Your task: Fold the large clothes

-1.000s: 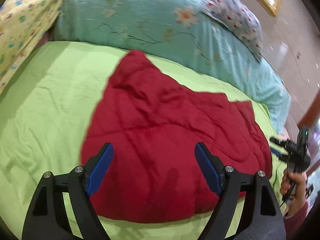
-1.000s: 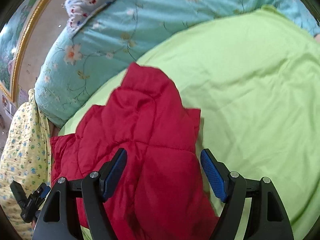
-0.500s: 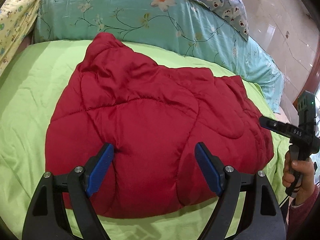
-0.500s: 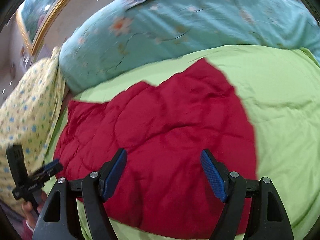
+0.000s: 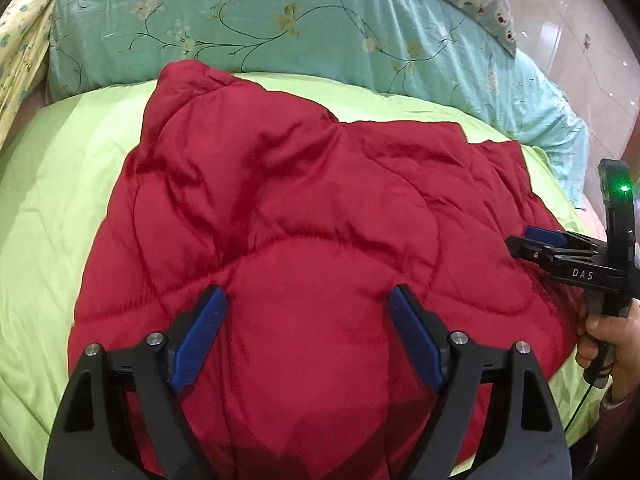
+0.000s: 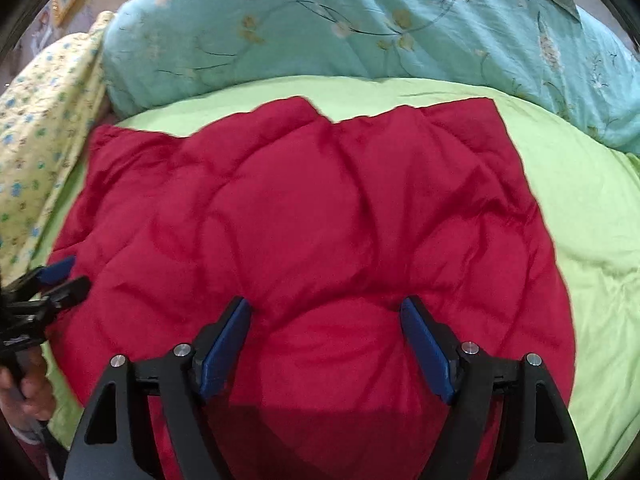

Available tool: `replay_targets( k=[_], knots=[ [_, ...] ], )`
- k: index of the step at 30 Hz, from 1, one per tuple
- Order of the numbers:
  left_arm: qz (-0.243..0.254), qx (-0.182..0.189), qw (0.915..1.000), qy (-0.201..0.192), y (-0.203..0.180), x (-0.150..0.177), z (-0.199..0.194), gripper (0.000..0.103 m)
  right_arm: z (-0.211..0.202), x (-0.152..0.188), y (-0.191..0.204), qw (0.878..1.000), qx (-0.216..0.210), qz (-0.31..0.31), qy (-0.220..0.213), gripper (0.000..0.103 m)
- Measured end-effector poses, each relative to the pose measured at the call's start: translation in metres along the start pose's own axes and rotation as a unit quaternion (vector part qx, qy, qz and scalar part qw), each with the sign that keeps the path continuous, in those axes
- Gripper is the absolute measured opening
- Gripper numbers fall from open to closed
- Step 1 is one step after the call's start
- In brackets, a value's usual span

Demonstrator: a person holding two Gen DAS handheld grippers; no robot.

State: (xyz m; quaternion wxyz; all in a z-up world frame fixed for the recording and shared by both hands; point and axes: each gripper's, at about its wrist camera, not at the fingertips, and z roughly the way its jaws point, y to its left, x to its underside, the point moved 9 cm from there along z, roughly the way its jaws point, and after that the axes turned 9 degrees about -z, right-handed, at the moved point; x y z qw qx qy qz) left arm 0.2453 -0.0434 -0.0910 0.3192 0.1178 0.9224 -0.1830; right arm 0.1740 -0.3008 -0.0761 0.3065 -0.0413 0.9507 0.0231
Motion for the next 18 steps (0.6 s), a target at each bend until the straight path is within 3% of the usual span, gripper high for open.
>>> replay_targets(
  k=[10,18],
  knots=[
    [-0.041,-0.042,0.9974,0.042,0.020,-0.036,0.043,0.083,0.022,-0.009,-0.047,0.998,0.039,0.055,0.004,0.078],
    [-0.119,-0.072,0.9883,0.063,0.054,-0.064,0.071,0.083,0.034,-0.008,-0.071,0.992,-0.010,0.127,0.003,0.078]
  ],
)
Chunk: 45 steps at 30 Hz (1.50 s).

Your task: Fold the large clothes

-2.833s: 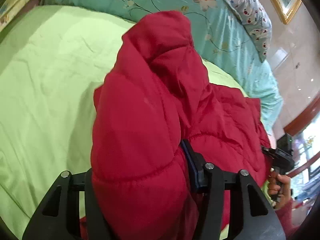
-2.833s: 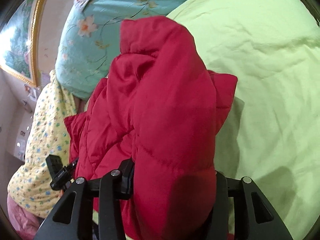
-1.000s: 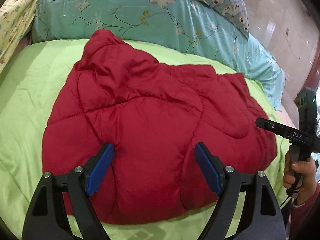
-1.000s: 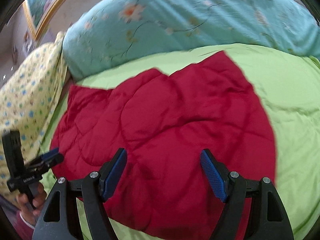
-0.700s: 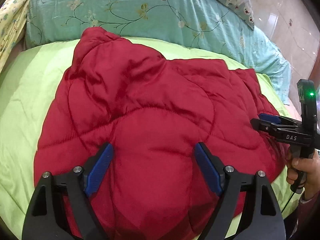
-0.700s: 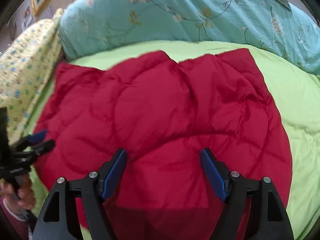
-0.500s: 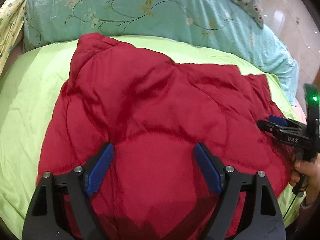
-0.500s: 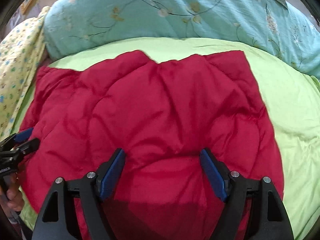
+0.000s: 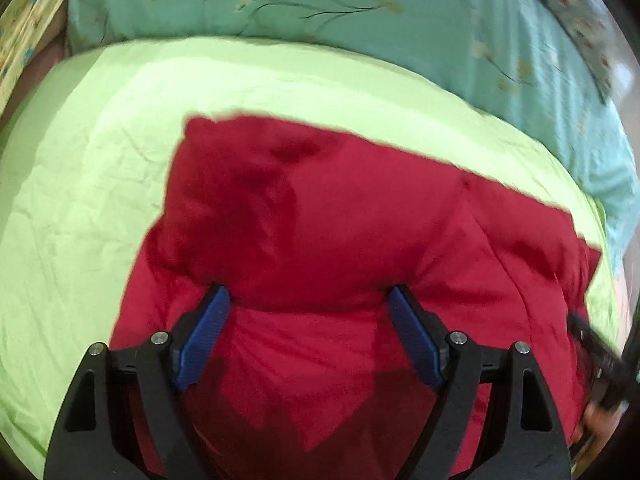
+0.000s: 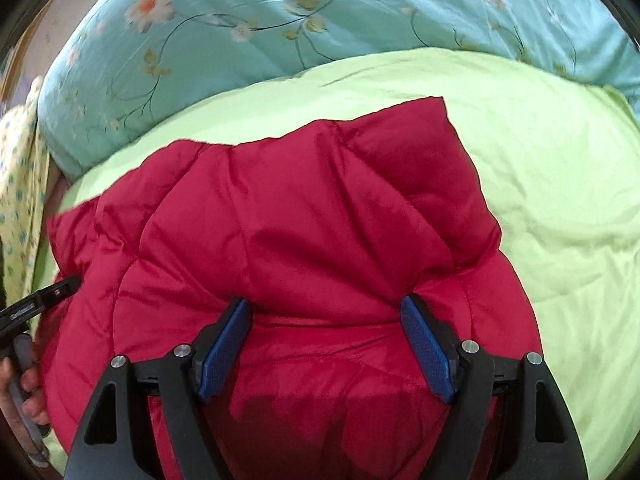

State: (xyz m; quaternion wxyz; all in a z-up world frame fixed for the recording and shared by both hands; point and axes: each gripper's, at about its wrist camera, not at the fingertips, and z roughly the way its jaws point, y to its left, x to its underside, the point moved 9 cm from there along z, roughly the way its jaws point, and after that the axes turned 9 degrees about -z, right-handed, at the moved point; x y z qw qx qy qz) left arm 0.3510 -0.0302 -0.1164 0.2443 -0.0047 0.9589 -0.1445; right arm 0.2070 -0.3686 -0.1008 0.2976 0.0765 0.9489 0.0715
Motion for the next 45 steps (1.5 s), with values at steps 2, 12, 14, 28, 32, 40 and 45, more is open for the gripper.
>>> replay_targets(
  k=[2,12,14,28,32,40,45],
  knots=[
    [-0.023,-0.004,0.9997,0.004,0.009,-0.009,0.010,0.083,0.004,-0.002,-0.007,1.000,-0.003,0.015,-0.001,0.079],
    [-0.047,0.015,0.9987,-0.014,0.024,-0.001,-0.011,0.083,0.010,0.001,-0.018,0.999,-0.023,0.049,-0.004,0.079],
    [-0.030,0.024,0.9989,-0.026,0.019,0.011,-0.031,0.083,0.010,0.002,-0.017,0.999,-0.019,0.043,-0.004,0.079],
    [0.117,0.034,0.9915,-0.045,-0.035,0.140,-0.108,0.083,0.009,0.001,-0.015,0.999,-0.014,0.036,-0.009,0.079],
    [0.116,0.022,0.9922,-0.039,-0.022,0.141,-0.087,0.084,-0.010,0.002,-0.008,0.999,-0.015,0.022,-0.023,0.080],
    [0.112,0.020,0.9925,-0.045,-0.017,0.137,-0.086,0.084,-0.106,0.045,0.037,0.995,-0.003,-0.066,-0.072,0.080],
    [0.112,0.014,0.9923,-0.050,-0.020,0.148,-0.088,0.085,-0.108,0.081,0.053,0.993,0.001,-0.105,-0.046,0.080]
  ],
)
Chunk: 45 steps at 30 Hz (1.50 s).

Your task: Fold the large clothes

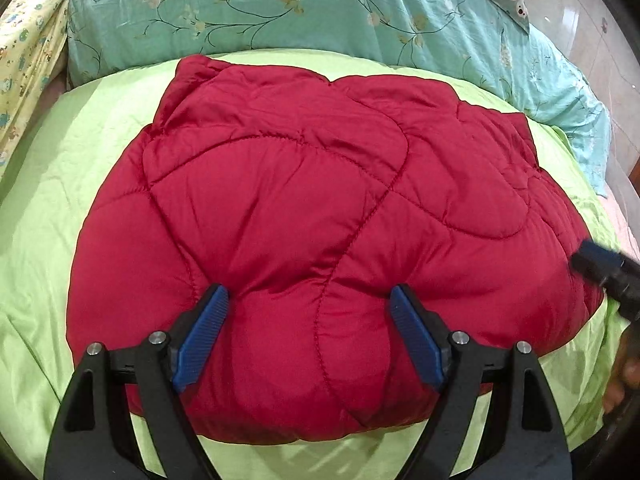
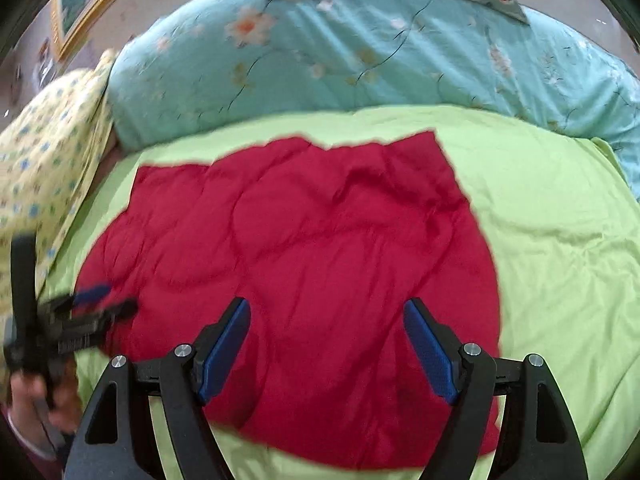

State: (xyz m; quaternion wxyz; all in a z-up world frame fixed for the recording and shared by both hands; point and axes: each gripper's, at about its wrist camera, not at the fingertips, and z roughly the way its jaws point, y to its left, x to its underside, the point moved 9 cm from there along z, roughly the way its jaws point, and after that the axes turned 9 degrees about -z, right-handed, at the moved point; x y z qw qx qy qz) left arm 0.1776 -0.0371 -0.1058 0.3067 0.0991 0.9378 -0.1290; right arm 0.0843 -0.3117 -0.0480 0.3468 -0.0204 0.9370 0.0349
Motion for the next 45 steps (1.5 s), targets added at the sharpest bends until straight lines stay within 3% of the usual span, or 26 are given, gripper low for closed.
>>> replay_targets(
  k=[3,6,13,19,22,28,34,45],
  knots=[
    [0.005,-0.002,1.0000,0.000,-0.002,0.001,0.001,0.085,0.026,0.019,-0.003,0.999,0.001,0.013,0.032,0.080],
    [0.012,-0.011,0.9999,-0.005,-0.002,0.002,0.003,0.086,0.042,0.024,-0.010,0.999,0.006,0.021,0.028,0.083],
    [-0.003,-0.014,0.9996,-0.024,-0.001,-0.001,-0.018,0.085,0.045,0.025,-0.008,0.999,0.021,0.019,0.026,0.083],
    [-0.033,-0.044,0.9971,-0.052,0.023,-0.003,-0.039,0.085,0.045,0.026,-0.005,0.999,0.025,0.017,0.019,0.083],
    [-0.047,-0.051,0.9971,-0.031,0.039,0.000,-0.024,0.085,0.045,0.026,-0.005,0.999,0.024,0.017,0.019,0.083],
    [-0.025,-0.073,0.9966,-0.029,0.035,0.005,-0.007,0.087,0.045,0.027,-0.005,0.999,0.021,0.020,0.019,0.083],
    [-0.031,-0.072,0.9966,-0.024,0.039,0.008,-0.002,0.090,0.041,0.027,-0.005,0.999,0.023,0.020,0.021,0.083],
    [-0.033,-0.070,0.9967,-0.024,0.040,0.009,-0.003,0.090,0.008,0.021,0.011,0.992,0.112,-0.050,0.029,0.083]
  ],
)
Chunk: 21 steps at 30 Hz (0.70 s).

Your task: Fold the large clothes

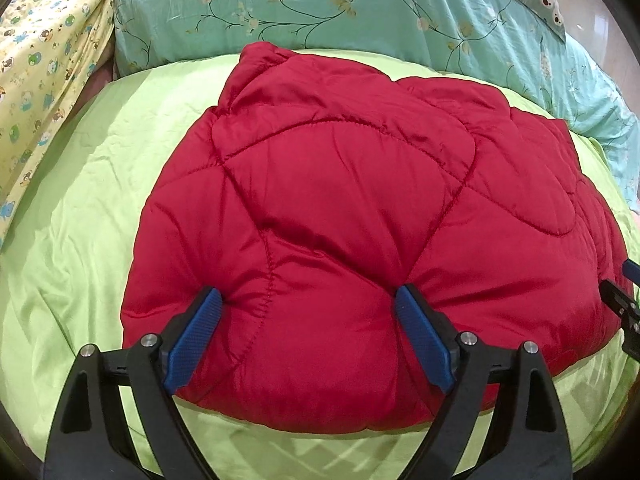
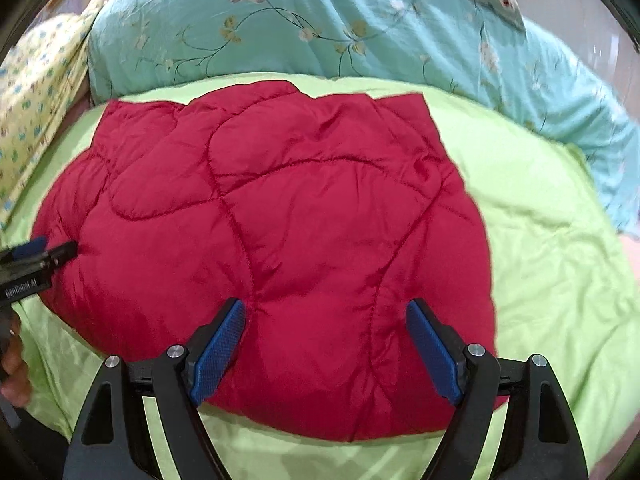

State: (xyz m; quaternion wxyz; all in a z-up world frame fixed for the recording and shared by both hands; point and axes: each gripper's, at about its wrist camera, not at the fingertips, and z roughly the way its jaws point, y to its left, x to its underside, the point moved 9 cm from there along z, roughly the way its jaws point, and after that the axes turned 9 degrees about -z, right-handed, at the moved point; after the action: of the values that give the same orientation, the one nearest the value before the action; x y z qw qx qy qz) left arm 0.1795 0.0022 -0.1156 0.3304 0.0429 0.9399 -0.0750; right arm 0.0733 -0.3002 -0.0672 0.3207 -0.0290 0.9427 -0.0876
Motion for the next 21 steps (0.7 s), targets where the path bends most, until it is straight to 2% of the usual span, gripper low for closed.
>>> replay_targets(
  k=[6,21],
  knots=[
    [-0.004,0.002,1.0000,0.002,0.000,0.001,-0.002,0.090,-0.015,-0.003,0.005,0.999,0.038,-0.031,-0.013,0.083],
    [-0.017,0.016,0.9995,-0.019,0.003,0.000,-0.042,0.089,-0.045,-0.008,0.007,0.995,0.078,-0.058,-0.036,0.083]
  ],
)
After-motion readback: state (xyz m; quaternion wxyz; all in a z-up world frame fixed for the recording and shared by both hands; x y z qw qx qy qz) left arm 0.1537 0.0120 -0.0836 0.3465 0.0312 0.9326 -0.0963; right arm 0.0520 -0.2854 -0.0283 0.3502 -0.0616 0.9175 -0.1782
